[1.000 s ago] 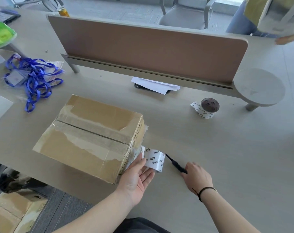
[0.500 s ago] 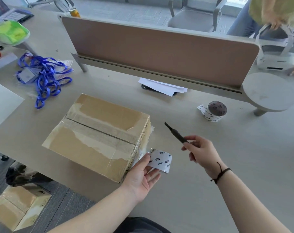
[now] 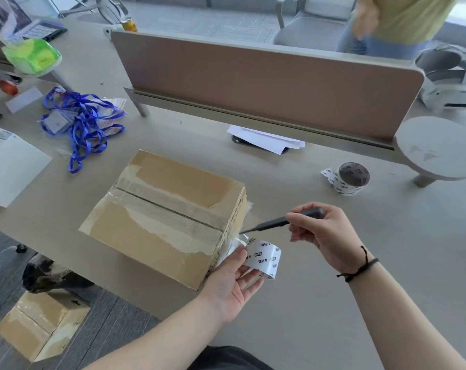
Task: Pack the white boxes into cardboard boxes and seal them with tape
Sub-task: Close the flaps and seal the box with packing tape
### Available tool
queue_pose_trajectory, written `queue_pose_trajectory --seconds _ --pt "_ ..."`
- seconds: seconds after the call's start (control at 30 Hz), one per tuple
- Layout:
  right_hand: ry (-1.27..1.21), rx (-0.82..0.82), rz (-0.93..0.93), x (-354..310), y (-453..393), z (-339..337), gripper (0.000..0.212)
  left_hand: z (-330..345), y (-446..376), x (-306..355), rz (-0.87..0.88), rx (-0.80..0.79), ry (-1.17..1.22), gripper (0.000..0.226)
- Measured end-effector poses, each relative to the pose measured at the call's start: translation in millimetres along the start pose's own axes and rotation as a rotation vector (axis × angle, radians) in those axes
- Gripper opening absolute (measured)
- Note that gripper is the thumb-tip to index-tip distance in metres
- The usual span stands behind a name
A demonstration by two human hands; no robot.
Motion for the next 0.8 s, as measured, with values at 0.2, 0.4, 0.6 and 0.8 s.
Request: queue_pose_trajectory --seconds 0.2,0.4,0.6,0.8 --pt "0.161 -0.019 -0.046 0.7 -12.0 32.0 0.012 0.9 0.6 -0.3 0.003 -0.008 0.001 0.031" --pt "0.321 -0.039 -0.081 -6.9 -17.2 47.5 0.017 1.2 3.0 2.1 0.0 -0.029 -0.007 0.031" --pt "0.402 -0.039 -0.088 -13.2 -18.0 53.3 0.02 1.6 2.9 1.8 -0.001 -0.025 -0.004 0.032" --pt "0.489 0.019 -0.142 -24.4 -21.5 55.4 0.02 3.3 3.6 1.5 -0.007 -0.02 -0.002 0.03"
Point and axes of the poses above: each hand's wrist, its own y-axis away from the middle knuckle, its own z-axis out of the palm, x = y × z, the point moved 2 cm from there along -y, towards the middle knuckle, and after that the axes turned 13 degrees about z, right-handed, at the moved point
